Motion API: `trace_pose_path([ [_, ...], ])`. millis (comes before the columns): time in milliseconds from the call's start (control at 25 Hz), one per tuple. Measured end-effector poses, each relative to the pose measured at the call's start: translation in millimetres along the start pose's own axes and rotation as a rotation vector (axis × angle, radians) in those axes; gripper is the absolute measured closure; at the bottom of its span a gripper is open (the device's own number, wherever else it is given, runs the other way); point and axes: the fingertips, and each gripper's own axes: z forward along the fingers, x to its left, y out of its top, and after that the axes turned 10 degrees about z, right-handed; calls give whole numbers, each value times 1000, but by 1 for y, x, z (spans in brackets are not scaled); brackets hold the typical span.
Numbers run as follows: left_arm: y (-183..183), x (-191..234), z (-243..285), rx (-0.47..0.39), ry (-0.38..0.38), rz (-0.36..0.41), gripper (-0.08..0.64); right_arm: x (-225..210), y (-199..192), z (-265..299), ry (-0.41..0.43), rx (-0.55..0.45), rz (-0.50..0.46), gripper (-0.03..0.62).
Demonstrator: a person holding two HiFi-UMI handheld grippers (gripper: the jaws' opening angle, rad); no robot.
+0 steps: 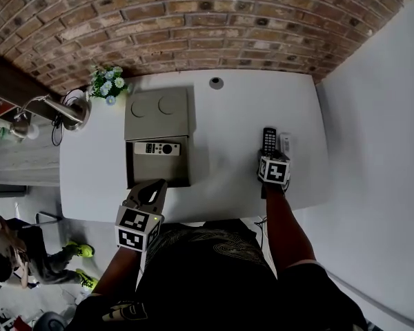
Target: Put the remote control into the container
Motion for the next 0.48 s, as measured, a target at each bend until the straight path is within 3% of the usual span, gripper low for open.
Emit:
trace_pose_path([
  [480, -10, 26, -18, -19, -10, -36, 552, 30, 0, -28, 60, -55, 43, 348],
])
